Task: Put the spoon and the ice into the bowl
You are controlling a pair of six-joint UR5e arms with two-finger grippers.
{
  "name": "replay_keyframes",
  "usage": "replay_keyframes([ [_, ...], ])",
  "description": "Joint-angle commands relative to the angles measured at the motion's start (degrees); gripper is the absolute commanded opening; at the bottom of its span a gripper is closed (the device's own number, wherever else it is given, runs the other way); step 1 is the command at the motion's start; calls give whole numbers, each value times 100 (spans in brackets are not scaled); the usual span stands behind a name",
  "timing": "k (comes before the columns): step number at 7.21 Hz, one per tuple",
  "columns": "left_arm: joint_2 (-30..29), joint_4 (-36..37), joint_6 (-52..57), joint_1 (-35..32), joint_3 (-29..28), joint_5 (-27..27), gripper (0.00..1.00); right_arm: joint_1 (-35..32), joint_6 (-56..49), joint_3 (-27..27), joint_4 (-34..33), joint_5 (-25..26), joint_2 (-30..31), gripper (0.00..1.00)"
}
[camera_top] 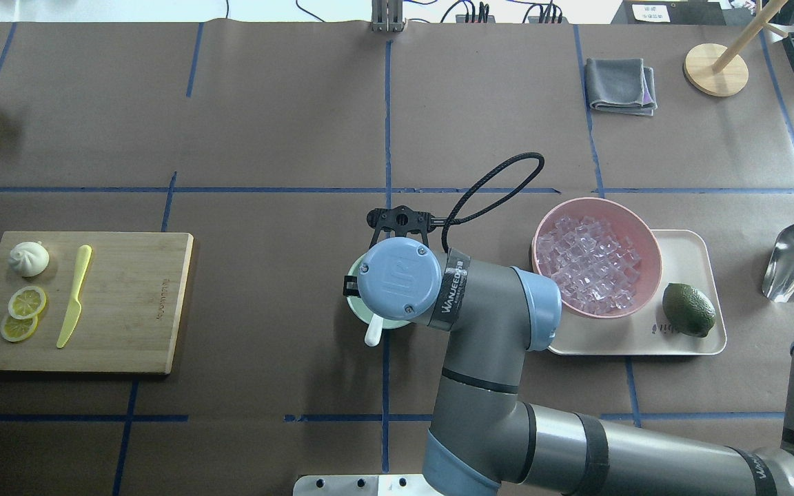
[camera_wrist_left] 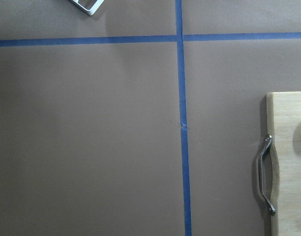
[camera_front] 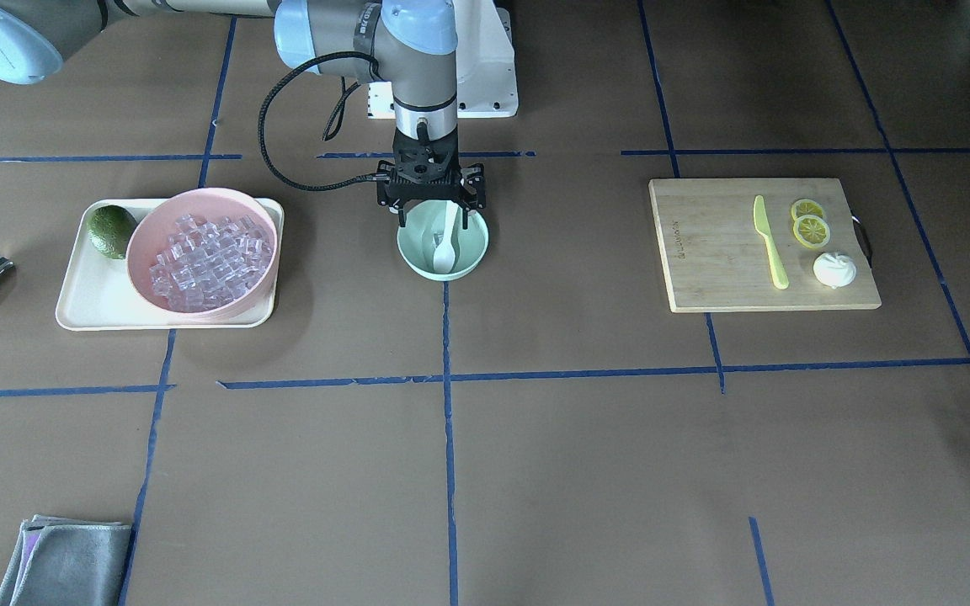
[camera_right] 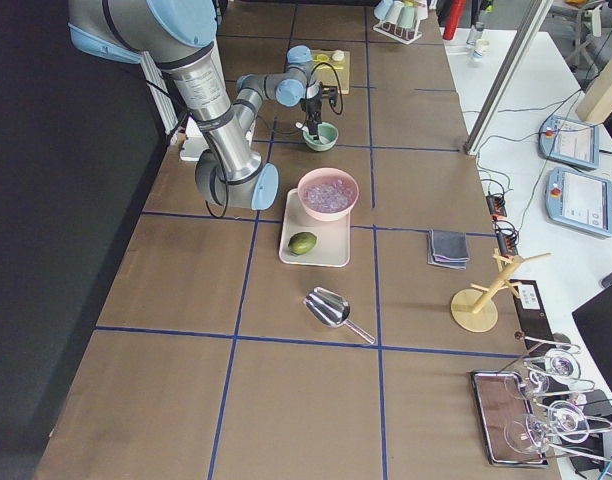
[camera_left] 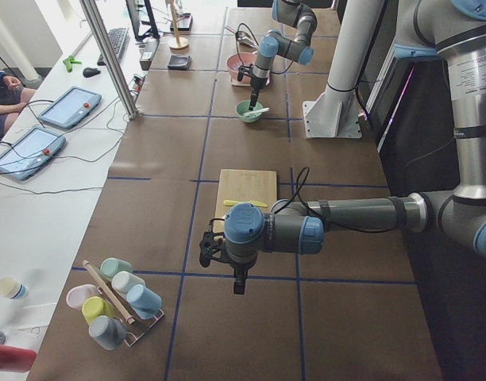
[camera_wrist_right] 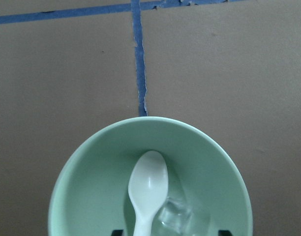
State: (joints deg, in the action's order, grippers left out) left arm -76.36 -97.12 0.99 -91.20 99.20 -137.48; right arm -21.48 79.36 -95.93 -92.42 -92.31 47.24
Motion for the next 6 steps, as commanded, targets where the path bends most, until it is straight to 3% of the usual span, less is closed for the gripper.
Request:
replay_keyframes([
  [1, 25, 17, -2, 6, -102, 2, 100, -800, -787, -13, -47, -861, 74, 98],
  [4, 16, 96, -63, 6, -6, 11, 100, -2609, -3066, -196, -39, -2427, 1019, 98],
  [6, -133, 760, -46, 6, 168, 20, 100, -3753, -4800, -539, -48, -3253, 1977, 98],
])
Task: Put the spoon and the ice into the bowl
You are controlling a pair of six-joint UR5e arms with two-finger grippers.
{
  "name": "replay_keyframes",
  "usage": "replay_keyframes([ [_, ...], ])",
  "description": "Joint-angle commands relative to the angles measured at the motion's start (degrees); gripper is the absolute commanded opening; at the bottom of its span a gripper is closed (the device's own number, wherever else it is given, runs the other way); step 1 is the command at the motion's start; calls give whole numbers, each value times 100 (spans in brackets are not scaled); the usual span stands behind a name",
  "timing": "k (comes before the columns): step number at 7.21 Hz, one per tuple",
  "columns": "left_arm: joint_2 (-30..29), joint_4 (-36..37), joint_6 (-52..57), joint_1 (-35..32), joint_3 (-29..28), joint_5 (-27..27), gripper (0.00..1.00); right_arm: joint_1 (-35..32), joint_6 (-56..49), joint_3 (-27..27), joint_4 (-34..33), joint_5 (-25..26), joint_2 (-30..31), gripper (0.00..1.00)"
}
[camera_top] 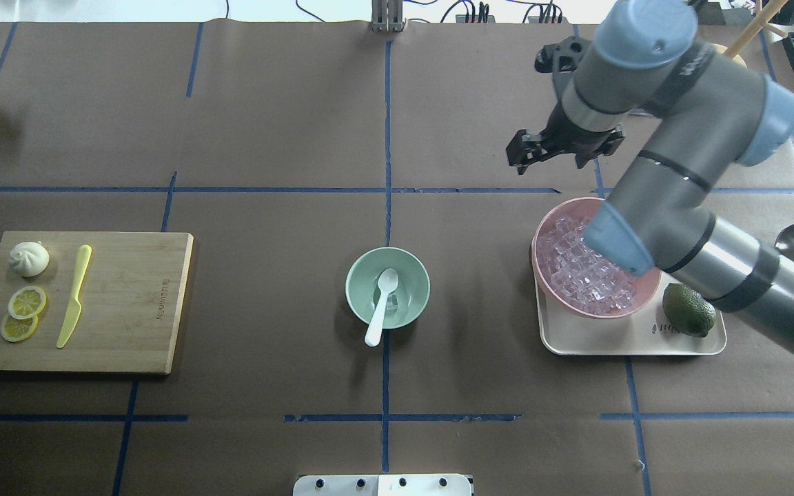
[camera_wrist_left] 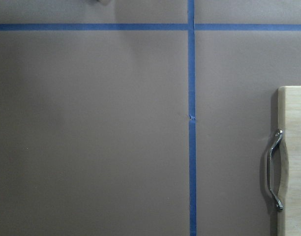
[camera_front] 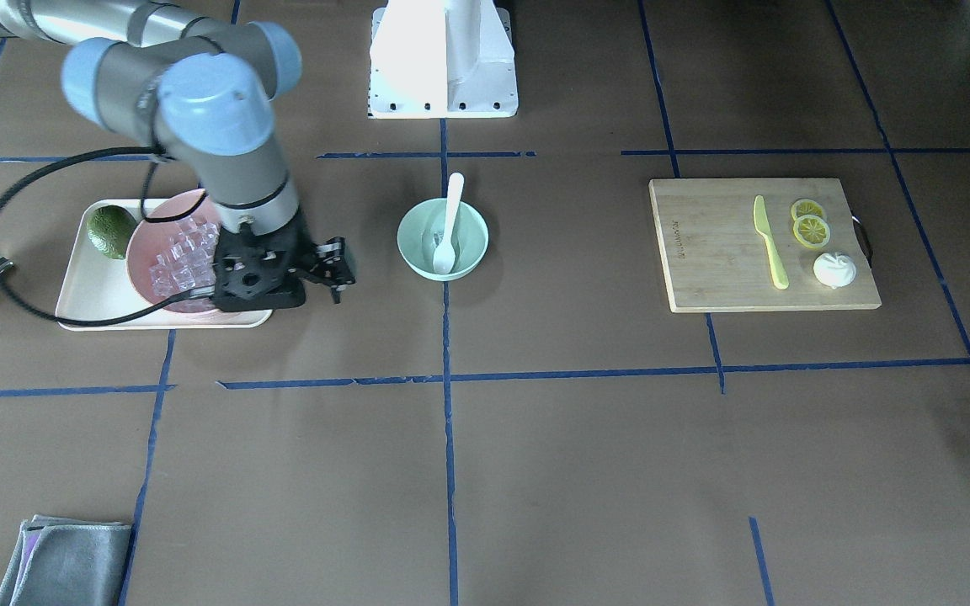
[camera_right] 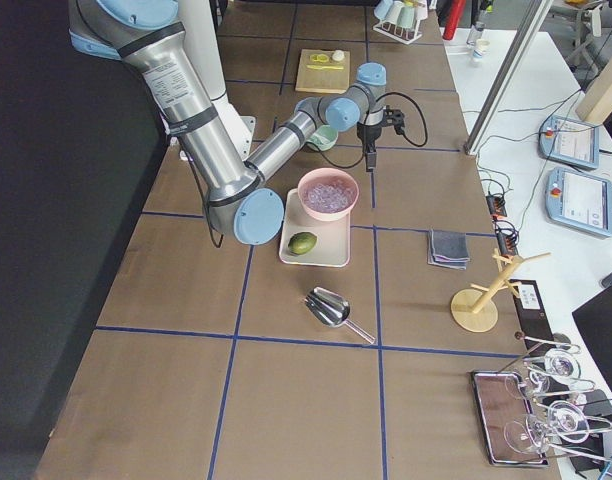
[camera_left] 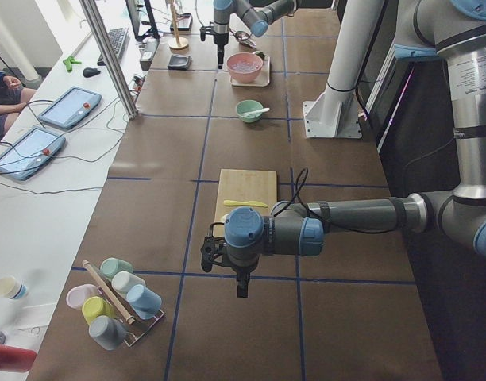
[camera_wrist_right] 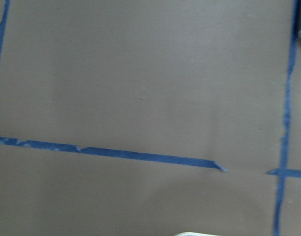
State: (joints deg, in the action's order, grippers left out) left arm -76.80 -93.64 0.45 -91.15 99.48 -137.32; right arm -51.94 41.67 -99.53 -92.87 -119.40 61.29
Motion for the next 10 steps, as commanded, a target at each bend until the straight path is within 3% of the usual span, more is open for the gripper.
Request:
replay_keyframes([
  [1, -107, 730, 34, 9, 447, 29, 100, -1156, -1691, -259, -3, -723, 952, 98],
  [4, -37, 821, 43, 0, 599, 65, 100, -1826, -2960, -741, 76, -707, 2374, 99],
  [7, -29, 795, 43, 0, 608, 65, 100, -2434, -3059, -778, 276, -698, 3475, 99],
  [8, 6, 803, 43, 0, 608, 56, 100, -2522, -3069, -761, 565, -872, 3704, 99],
  [10, 33, 795, 43, 0, 582, 65, 100, -3310, -3278, -839, 673, -1601, 3864, 100],
])
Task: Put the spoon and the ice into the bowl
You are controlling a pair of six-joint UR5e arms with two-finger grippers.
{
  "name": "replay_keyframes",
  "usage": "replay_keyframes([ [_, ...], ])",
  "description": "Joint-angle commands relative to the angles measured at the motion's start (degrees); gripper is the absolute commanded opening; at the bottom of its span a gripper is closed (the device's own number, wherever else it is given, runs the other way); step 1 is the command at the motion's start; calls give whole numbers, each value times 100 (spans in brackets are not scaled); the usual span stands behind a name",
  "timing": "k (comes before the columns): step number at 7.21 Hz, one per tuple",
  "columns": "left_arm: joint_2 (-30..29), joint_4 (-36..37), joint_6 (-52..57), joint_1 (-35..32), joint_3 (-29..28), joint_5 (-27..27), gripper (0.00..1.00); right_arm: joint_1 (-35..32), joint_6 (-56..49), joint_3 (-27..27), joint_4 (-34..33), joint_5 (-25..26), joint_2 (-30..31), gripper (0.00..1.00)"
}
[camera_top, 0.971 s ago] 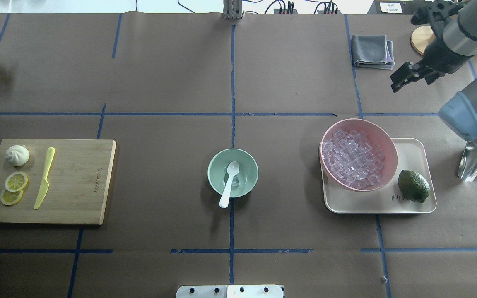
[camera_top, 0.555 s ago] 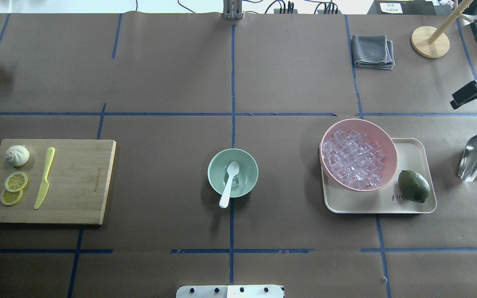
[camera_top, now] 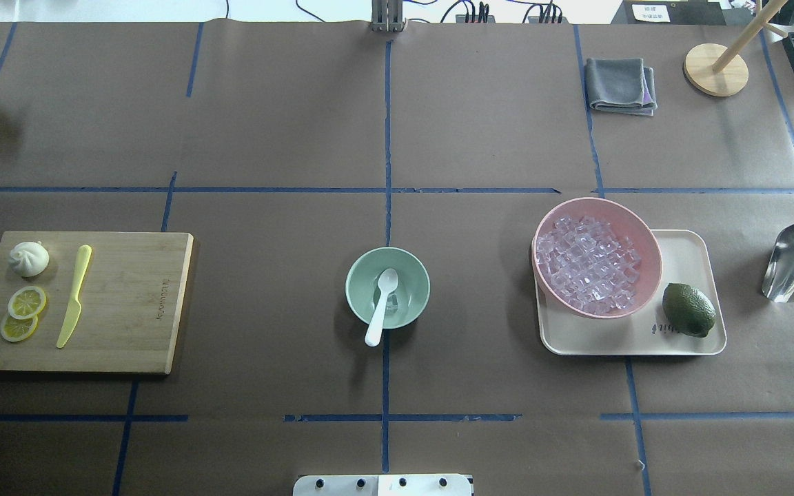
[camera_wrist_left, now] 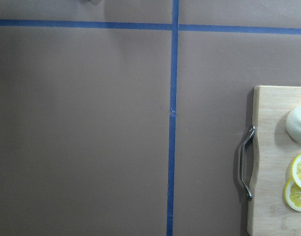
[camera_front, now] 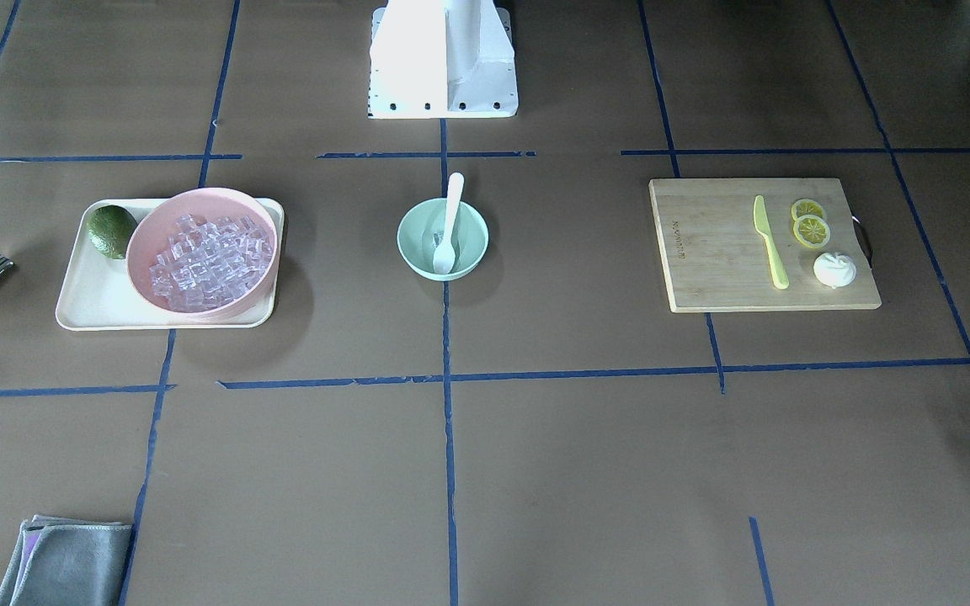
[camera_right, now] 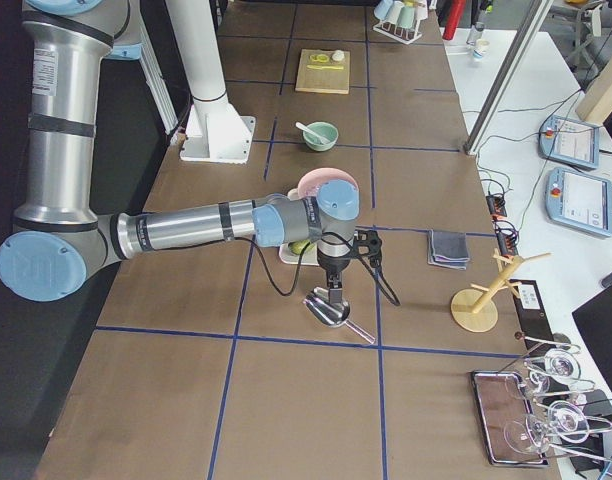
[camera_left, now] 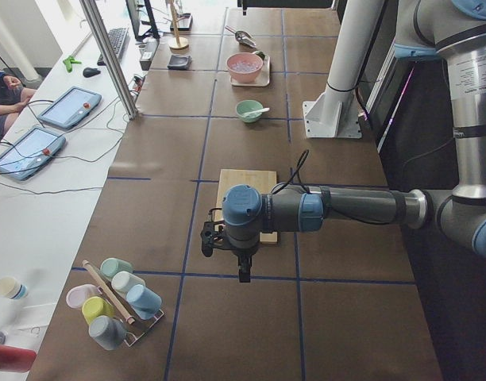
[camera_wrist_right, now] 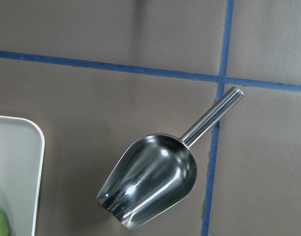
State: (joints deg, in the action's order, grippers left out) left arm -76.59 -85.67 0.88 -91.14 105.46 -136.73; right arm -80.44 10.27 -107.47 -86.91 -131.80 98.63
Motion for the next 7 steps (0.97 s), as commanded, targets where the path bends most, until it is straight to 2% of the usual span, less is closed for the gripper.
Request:
replay_keyframes([
  [1, 13, -11, 0, 0, 1, -3, 100, -681, -392, 50, 8, -398, 217, 100],
  [2, 4, -11, 0, 0, 10, -3, 100, -779, -403, 147, 69, -346, 401, 100],
  [7, 21, -11, -44, -9, -25, 15, 100, -772, -394, 393, 104, -337, 385, 100],
])
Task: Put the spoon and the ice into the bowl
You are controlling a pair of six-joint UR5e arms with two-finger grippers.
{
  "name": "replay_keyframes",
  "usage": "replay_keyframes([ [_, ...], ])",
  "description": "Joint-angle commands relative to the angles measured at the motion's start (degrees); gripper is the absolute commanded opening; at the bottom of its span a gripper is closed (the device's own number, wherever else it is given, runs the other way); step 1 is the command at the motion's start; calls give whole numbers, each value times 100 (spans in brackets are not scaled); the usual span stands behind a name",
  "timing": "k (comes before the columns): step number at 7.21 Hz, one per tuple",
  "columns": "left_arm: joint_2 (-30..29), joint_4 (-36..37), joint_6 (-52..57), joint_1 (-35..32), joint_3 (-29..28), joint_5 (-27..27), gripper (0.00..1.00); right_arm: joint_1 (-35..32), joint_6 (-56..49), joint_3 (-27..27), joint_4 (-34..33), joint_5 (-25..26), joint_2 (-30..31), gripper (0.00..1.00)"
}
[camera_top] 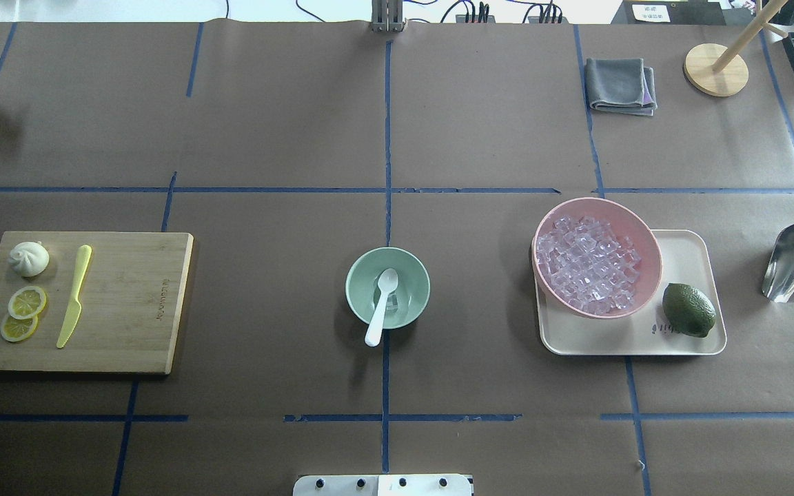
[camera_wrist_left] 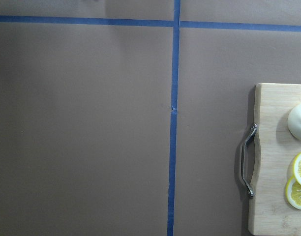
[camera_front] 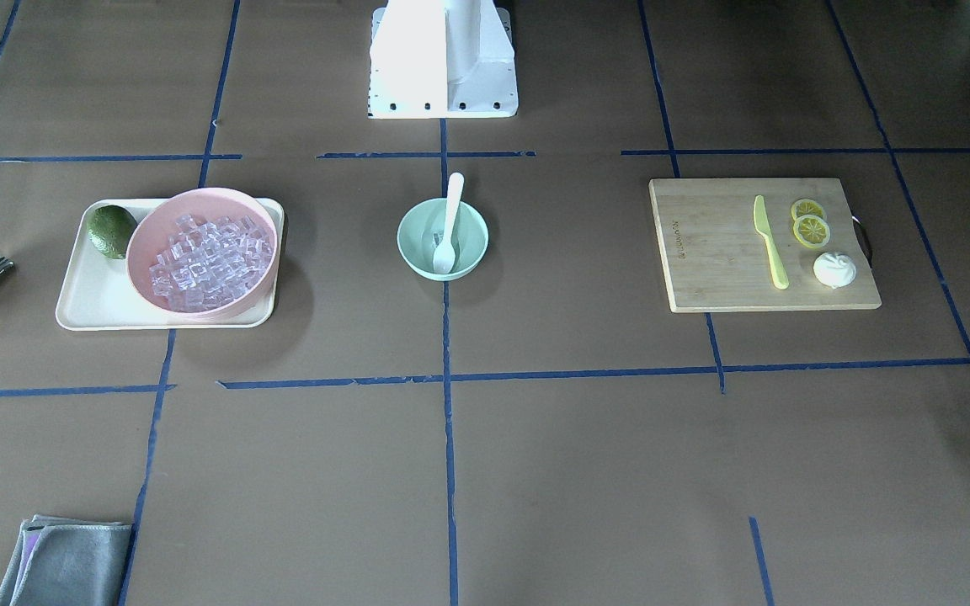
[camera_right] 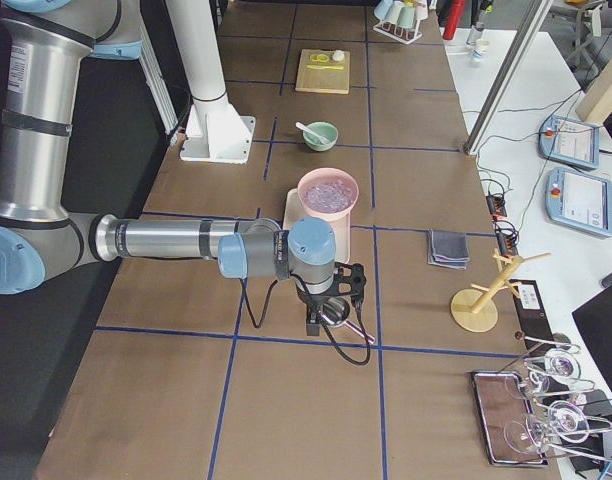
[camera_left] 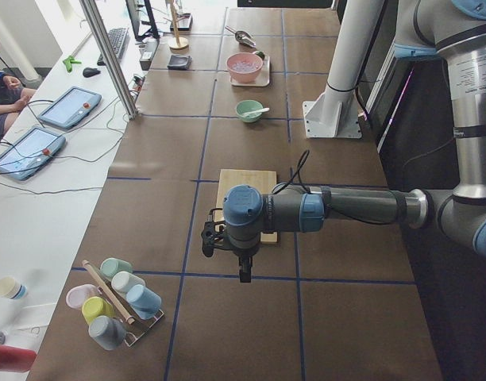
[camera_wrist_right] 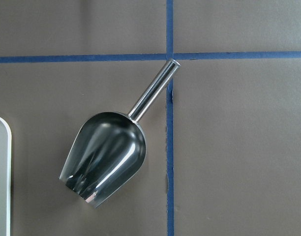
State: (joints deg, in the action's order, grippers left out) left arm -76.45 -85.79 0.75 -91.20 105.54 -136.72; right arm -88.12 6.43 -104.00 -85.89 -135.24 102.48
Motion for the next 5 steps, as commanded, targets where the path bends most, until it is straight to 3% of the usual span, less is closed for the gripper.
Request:
replay_keyframes([
  [1, 120, 19, -31, -30, 10, 5, 100, -4, 7, 116, 2, -2, -9, 100],
  [5, 157, 10, -40, -83, 28, 5, 100, -4, 77, 213, -42, -98, 53, 100],
])
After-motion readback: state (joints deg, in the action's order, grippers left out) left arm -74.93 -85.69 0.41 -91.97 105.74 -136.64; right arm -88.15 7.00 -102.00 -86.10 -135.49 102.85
